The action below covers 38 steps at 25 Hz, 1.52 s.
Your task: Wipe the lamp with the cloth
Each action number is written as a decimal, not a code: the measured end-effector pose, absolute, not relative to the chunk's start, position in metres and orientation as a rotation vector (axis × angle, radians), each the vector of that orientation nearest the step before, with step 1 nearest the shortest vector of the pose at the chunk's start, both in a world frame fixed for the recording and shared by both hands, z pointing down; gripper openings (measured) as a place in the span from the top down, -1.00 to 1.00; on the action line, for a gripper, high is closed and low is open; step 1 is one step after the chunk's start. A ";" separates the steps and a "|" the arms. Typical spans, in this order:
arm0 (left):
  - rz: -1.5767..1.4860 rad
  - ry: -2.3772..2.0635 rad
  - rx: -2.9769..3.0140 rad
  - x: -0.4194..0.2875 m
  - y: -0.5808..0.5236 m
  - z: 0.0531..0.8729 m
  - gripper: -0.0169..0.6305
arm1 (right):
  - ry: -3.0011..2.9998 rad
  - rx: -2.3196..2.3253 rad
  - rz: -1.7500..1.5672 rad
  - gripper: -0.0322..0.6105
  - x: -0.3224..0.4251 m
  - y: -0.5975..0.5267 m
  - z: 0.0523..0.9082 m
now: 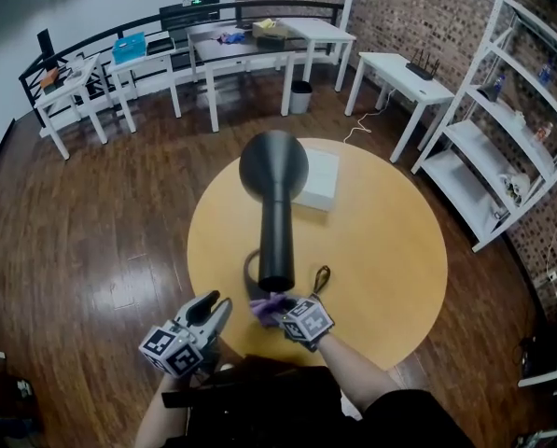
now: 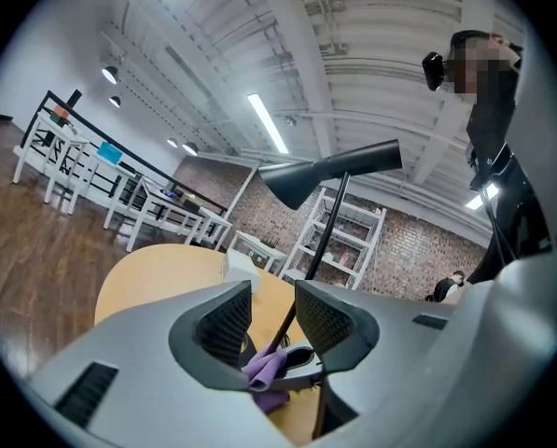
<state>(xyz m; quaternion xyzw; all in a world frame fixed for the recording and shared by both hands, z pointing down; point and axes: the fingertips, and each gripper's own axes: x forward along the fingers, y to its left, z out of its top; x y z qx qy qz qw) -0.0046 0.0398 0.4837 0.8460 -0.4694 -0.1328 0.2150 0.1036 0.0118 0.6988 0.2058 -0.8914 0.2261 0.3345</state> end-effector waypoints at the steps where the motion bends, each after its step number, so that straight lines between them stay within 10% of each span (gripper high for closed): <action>1: -0.368 -1.298 2.349 -0.004 0.040 0.485 0.55 | -2.312 0.560 0.584 0.57 0.104 0.011 0.702; 38: -0.430 -1.027 2.535 -0.059 0.042 0.454 0.55 | -2.907 1.177 0.047 0.58 0.133 0.060 0.331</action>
